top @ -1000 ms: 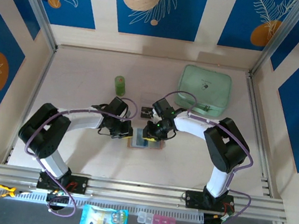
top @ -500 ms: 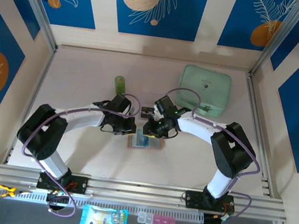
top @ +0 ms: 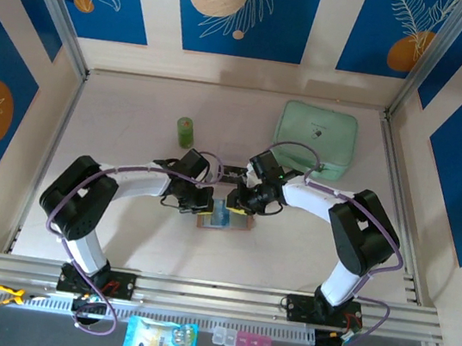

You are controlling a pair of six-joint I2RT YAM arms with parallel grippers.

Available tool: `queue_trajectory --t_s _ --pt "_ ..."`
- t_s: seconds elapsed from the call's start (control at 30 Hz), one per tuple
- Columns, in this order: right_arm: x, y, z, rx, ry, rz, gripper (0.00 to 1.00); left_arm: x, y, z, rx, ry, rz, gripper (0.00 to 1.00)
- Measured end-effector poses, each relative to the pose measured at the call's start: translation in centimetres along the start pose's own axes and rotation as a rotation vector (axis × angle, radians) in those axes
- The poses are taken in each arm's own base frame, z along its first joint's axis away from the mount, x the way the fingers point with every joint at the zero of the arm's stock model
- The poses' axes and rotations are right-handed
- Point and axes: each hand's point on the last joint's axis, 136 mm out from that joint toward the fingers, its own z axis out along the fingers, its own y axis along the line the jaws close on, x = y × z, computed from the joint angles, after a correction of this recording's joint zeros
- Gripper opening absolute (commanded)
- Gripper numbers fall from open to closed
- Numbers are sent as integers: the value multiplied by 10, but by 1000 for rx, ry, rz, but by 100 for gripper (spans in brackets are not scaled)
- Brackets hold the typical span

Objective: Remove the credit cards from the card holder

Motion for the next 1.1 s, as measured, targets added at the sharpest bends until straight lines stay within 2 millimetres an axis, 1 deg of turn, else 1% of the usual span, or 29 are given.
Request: queue_trajectory --t_s 0.33,0.63,0.83,0.93,1.1 --pt "1 1 1 -10 5 -2 26 -1 0 0 -3 -7 3 0" --pt "5 -9 13 9 41 22 28 -1 0 0 -3 -8 3 0" --pt "5 -8 18 -14 56 23 28 -1 1 0 -3 -8 3 1" --pt "5 -6 19 -30 58 21 27 -1 0 0 -3 -8 3 0" --pt "6 -3 21 -54 60 30 23 -1 1 0 -3 -8 4 0"
